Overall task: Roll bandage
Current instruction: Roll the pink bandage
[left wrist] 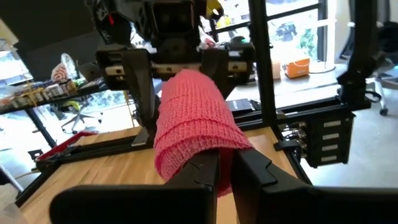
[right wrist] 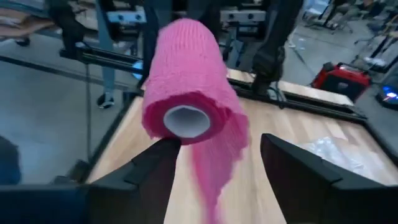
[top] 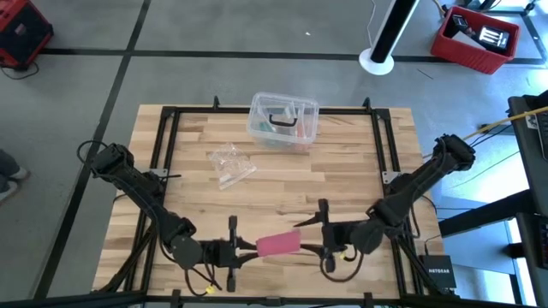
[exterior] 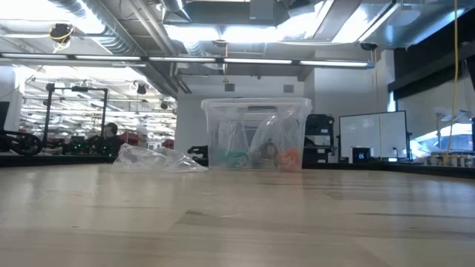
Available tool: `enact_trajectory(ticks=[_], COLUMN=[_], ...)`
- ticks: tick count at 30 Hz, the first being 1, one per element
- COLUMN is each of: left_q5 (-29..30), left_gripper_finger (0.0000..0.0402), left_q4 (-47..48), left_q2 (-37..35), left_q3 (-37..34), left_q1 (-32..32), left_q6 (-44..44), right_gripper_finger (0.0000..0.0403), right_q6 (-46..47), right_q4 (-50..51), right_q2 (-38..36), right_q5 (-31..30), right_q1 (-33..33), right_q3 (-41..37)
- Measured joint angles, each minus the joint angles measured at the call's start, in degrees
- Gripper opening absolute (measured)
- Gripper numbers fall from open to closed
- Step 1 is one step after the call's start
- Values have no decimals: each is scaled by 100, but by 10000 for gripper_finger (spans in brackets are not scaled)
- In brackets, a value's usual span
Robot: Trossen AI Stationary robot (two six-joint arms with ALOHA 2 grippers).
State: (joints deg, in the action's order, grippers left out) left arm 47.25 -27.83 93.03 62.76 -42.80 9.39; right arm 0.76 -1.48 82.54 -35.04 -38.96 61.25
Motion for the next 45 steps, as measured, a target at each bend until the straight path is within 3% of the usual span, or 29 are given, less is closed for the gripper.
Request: enact_trajectory(ticks=[4,12,19,25,30,36,40,45], left_q5=[8,-82,-107,-226,-264,-626,-1125,-2211], left_gripper_finger=[17,17,17,17,17,17,17,17], left_q4=[-136,-653,-683,-908,-914,-1253,-1213,-1216], left_q2=[0,-26,-31,-31,-31,-37,-35,-35], left_q3=[-4,3,3,3,3,4,3,3], left_q1=[-88,-176,-138,-134,-137,-130,-83,73], left_q6=[12,397,265,406,299,300,130,-272], right_gripper_finger=[228,185,179,176,121,11,19,5], right_q6=[-581,-911,-1299,-1914,-2449,-3256,-4106,-5483], right_q4=[-668,-940,-1550,-1713,-1885,-2146,-2853,-3252], right_q2=[4,68,86,107,140,293,293,291], right_q5=[37,365,624,485,417,447,289,230], right_q1=[-9,8,15,15,40,133,122,126], right_q3=[-212,-213,-210,-212,-210,-210,-210,-189])
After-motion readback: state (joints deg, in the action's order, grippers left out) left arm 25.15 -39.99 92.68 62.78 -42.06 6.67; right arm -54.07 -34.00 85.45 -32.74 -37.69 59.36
